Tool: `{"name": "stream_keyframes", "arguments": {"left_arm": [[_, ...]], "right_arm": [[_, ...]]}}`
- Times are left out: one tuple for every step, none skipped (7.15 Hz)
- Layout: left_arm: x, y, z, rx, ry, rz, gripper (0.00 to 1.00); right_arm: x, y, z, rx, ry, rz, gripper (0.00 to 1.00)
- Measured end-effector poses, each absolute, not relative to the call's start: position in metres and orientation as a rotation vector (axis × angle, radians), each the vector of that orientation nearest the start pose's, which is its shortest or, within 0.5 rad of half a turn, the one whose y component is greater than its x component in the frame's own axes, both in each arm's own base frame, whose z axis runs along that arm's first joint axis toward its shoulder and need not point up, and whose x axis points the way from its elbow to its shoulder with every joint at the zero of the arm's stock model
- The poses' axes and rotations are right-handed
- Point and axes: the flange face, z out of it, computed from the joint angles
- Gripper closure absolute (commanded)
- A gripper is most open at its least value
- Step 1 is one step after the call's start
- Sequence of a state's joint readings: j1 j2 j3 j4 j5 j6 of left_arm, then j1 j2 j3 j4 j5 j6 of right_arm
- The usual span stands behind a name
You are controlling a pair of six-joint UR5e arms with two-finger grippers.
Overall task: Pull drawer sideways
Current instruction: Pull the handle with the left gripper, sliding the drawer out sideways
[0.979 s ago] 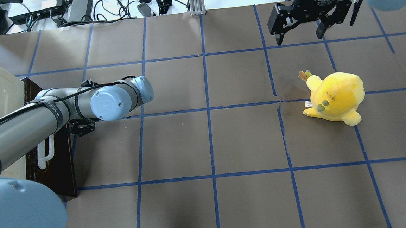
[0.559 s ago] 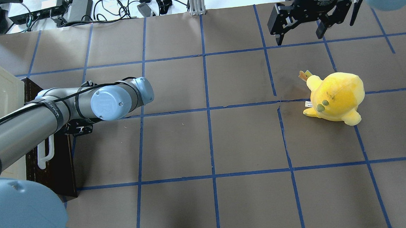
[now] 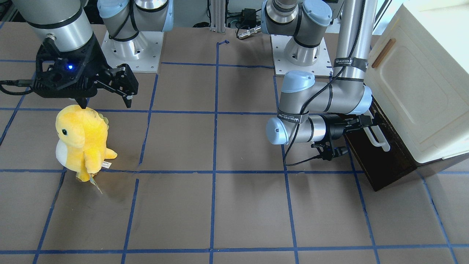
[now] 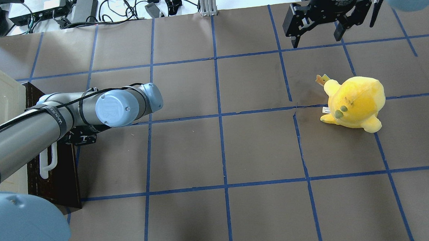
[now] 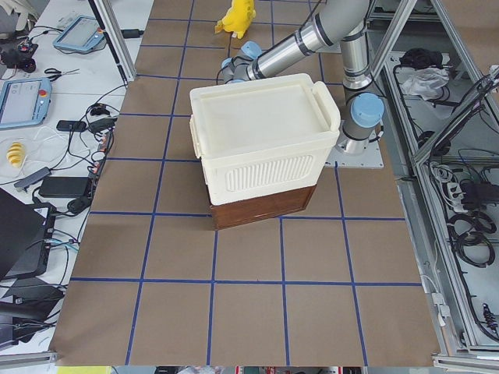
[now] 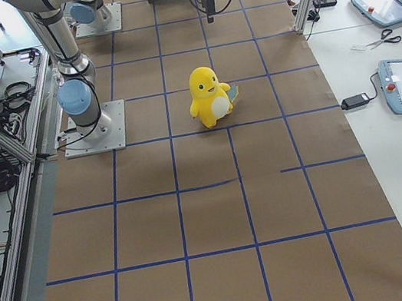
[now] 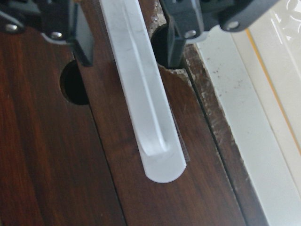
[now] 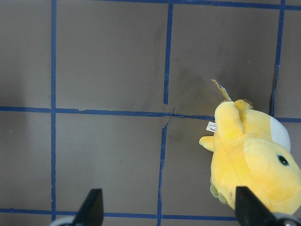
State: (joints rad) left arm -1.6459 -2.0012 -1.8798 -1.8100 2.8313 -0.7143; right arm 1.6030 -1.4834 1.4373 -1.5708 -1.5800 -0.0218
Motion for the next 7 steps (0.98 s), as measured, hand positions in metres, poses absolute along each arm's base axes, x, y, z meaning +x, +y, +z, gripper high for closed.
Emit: {"name": "stream_keyframes", "arguments": {"left_arm": [[-0.0757,-0.4929,0.1848,0.084,1.752,0.343,0.6],[-0.0757,-0.4927,0.1839,0.077,1.752,0.339,0.71],[-0.0758,-0.4935,0.1844,0.069,1.752,0.332,0.75],[-0.0758,-0.4945,0.1854,0.063,1.752,0.326,0.81],[-0.0758,-0.4947,0.1874,0.058,1.753,0.32,0.87],[-0.0758,-0.4941,0.1891,0.056,1.753,0.318,0.88],[-0.0758,-0.4939,0.1895,0.056,1.753,0.317,0.88]], "right_arm": [[0.1495,-0.5285,0.509,-0.085,3.149,-0.073,0.0],[0.1495,-0.5285,0.509,-0.085,3.149,-0.073,0.0],[0.1495,-0.5285,0.509,-0.084,3.149,-0.073,0.0],[0.1495,-0.5285,0.509,-0.084,3.149,-0.073,0.0],[0.1495,-0.5285,0.509,-0.084,3.149,-0.073,0.0],[0.1495,-0.5285,0.509,-0.084,3.149,-0.073,0.0],[0.1495,-0.5285,0.509,-0.084,3.149,-0.073,0.0]]}}
